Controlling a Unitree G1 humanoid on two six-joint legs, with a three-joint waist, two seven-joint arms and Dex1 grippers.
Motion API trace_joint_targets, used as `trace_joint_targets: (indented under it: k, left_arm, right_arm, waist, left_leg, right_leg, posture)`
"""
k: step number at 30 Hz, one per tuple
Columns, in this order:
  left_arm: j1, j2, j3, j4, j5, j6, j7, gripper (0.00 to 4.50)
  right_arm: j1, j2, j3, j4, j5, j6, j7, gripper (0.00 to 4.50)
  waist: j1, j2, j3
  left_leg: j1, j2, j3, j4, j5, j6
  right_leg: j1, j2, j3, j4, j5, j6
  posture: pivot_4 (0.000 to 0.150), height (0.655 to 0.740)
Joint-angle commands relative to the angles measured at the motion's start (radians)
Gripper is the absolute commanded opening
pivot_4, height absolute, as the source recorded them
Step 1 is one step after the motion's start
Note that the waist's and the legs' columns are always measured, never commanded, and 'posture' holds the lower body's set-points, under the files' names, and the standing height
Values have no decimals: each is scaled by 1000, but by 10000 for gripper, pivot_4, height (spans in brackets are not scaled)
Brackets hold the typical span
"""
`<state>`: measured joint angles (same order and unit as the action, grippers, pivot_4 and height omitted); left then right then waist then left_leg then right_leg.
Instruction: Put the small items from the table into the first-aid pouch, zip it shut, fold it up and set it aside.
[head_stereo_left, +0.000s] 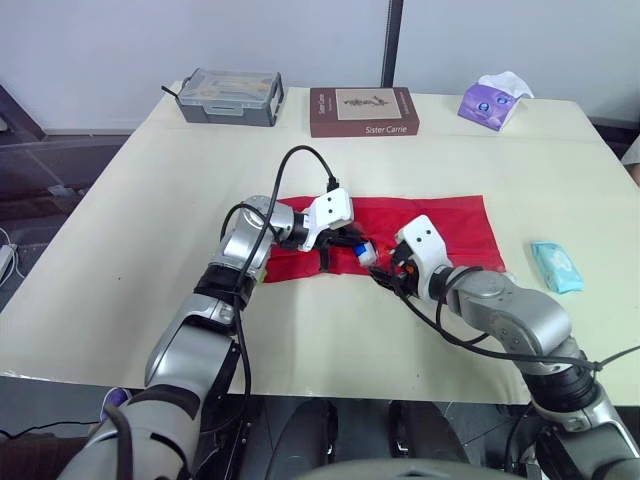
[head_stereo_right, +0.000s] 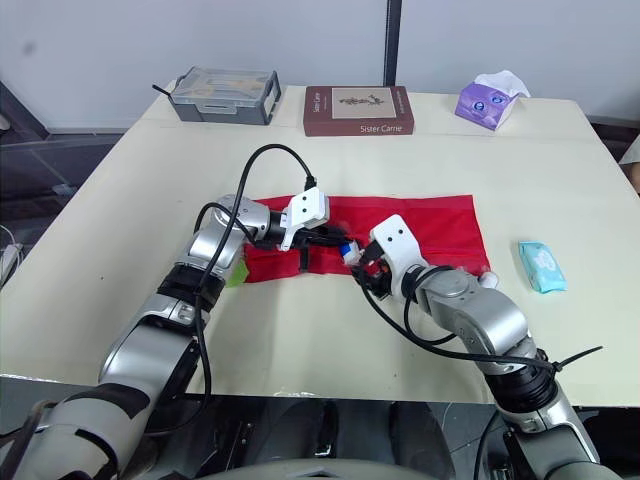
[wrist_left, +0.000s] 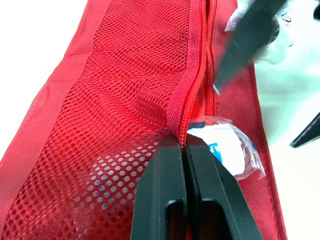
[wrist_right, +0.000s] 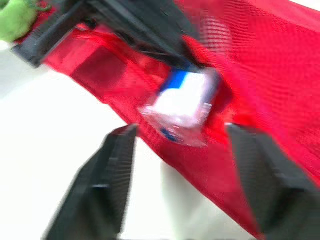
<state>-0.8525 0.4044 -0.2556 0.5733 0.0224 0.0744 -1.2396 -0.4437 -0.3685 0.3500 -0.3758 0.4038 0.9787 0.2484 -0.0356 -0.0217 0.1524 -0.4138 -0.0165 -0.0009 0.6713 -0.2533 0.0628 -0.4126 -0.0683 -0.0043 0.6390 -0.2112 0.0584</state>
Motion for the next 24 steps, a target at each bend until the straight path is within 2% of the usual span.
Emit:
trace_joint_targets:
  k: [1,2,3,9,17,24]
  left_arm:
    - [-20,3,5,-27,-15,0,-6,0]
    - [-19,4,5,-31,-17,1,-7,0]
    - [-18,5,5,-33,-17,1,-8,0]
    - [4,9,4,-73,-28,25,-17,0]
    - [13,14,6,-80,-24,23,-9,0]
    - [22,27,14,-67,-17,3,5,0]
  right_arm:
    - [-70,-1,58,76,-105,-95,29,9192]
    - [-80,5,74,101,-128,-118,39,2965]
    - [-85,11,82,117,-143,-135,47,273]
    - [-158,69,152,317,-294,-326,86,273]
    - [-227,147,154,504,-400,-509,145,273]
    - [-171,123,72,437,-371,-509,226,273]
  waist:
    - [1,0,0]
    - [1,0,0]
    - [1,0,0]
    - [0,0,0]
    - [-2,0,0]
    - [-1,1,0]
  left_leg:
    - [0,0,0,0,0,0]
    - [0,0,0,0,0,0]
    - [0,0,0,0,0,0]
    - [0,0,0,0,0,0]
    - [0,0,0,0,1,-1]
    - [0,0,0,0,2,-3]
  right_leg:
    - [0,0,0,0,0,0]
    - [0,0,0,0,0,0]
    - [0,0,0,0,0,0]
    - [0,0,0,0,0,0]
    - [-1,0,0,1,0,0]
    - [-1,0,0,1,0,0]
  posture:
    - [1500,7400]
    - [1500,7400]
    - [1500,7400]
    - [1500,7400]
    - [1500,7400]
    - [1500,7400]
